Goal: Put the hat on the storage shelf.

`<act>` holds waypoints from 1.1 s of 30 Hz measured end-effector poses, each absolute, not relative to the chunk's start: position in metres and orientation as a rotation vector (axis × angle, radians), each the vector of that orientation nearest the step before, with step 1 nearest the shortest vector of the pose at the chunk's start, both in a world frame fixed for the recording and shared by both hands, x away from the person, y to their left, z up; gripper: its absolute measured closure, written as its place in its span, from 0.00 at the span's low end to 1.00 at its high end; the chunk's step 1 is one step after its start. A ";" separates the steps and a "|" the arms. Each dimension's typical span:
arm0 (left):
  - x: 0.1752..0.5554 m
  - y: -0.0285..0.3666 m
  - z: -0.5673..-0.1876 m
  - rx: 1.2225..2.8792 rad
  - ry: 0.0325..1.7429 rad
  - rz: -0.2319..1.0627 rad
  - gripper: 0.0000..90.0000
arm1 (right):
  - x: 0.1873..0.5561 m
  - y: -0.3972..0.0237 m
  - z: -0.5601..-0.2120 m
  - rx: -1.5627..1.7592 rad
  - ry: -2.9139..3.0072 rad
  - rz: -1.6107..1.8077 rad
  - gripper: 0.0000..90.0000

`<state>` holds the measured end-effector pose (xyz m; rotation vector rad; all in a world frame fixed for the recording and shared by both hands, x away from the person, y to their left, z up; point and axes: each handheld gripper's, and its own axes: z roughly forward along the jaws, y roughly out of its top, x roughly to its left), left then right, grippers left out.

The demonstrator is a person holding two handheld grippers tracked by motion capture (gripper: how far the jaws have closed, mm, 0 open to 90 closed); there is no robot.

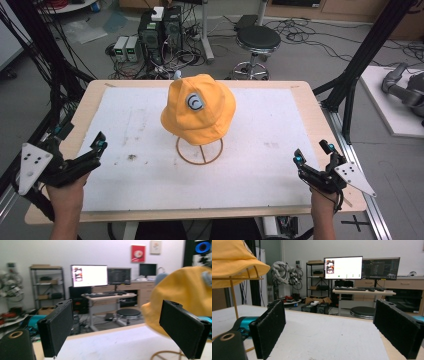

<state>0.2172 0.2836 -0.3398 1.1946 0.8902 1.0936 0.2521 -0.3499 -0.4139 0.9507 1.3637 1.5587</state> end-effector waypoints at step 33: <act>0.237 0.322 -0.419 1.225 1.056 1.126 0.12 | 0.256 -0.353 -0.425 1.004 1.366 1.576 0.12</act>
